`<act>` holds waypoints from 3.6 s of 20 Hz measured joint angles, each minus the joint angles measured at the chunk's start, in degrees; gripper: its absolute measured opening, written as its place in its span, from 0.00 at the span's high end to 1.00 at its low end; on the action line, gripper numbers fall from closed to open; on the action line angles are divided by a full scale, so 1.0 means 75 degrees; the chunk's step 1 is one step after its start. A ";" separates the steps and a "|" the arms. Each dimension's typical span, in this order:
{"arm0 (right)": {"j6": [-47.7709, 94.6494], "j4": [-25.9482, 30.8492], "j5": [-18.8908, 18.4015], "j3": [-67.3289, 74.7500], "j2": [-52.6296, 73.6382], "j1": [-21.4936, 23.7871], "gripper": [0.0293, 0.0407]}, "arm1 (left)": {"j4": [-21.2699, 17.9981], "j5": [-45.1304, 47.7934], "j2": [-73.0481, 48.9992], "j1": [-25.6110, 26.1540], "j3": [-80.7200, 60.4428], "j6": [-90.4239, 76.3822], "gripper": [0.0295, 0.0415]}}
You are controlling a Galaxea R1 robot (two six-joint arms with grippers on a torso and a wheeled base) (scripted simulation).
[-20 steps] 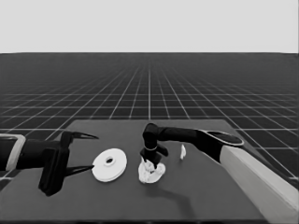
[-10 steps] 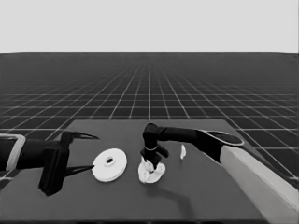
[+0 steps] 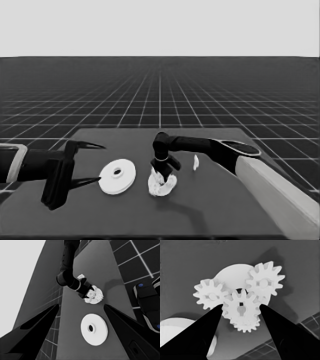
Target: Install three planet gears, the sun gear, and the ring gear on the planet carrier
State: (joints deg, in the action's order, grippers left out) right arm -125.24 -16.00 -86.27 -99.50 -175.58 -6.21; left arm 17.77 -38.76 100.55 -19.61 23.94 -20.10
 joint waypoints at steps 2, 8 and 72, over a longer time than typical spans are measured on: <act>-0.0160 0.0000 0.0000 0.0000 0.0000 0.0001 0.86 | 0.0000 0.0000 0.0000 0.0000 0.0000 0.0000 0.25; -0.0640 -0.0001 0.0000 -0.0001 0.0001 0.0002 0.86 | 0.0000 0.0000 0.0000 0.0000 0.0000 0.0000 0.25; 1.4285 -0.3196 0.2487 1.0312 0.9971 -0.1882 0.19 | -0.0488 -0.5522 0.6136 0.3535 0.8955 1.0186 0.56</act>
State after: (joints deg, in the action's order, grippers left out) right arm -18.10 -39.97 -67.61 -22.16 -100.80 -20.32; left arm 14.11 -80.17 146.57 6.91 91.10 56.29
